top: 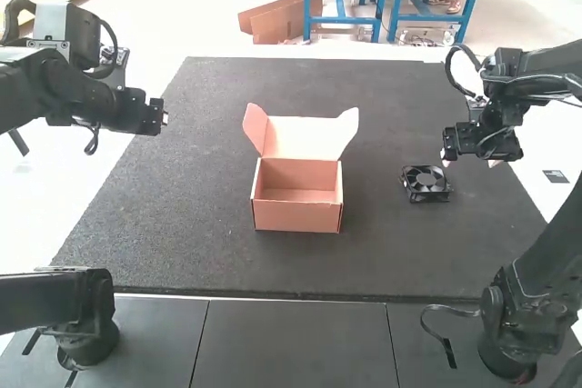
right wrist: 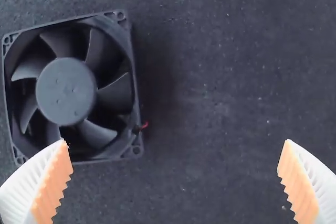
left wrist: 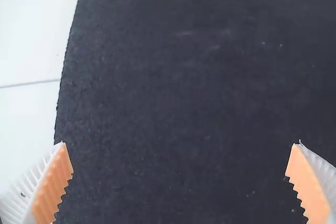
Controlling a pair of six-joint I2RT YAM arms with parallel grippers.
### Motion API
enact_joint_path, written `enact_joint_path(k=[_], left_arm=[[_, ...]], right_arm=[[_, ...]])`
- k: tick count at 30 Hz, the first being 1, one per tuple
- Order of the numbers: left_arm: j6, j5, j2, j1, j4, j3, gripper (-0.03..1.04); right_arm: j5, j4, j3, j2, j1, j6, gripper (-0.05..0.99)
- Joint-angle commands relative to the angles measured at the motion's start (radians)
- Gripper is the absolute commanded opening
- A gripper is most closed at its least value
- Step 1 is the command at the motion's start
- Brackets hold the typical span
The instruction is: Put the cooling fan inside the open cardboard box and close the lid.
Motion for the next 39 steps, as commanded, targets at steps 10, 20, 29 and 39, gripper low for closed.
enact_joint_path(k=[10,20,29,39], left_arm=[[-0.016,-0.012,0.013,0.012,0.027,0.035,0.96],[-0.023,-0.012,0.013,0.01,0.024,0.047,0.96],[-0.036,-0.012,0.013,0.012,0.019,0.05,0.96],[-0.047,-0.012,0.014,0.012,0.019,0.064,0.96]], right_arm=[[0.042,0.016,0.07,0.113,-0.012,-0.016,0.9],[0.061,0.018,0.089,0.176,-0.012,-0.019,0.9],[0.064,0.018,0.113,0.245,-0.012,-0.018,0.9],[0.079,0.03,0.13,0.319,-0.012,-0.016,0.9]])
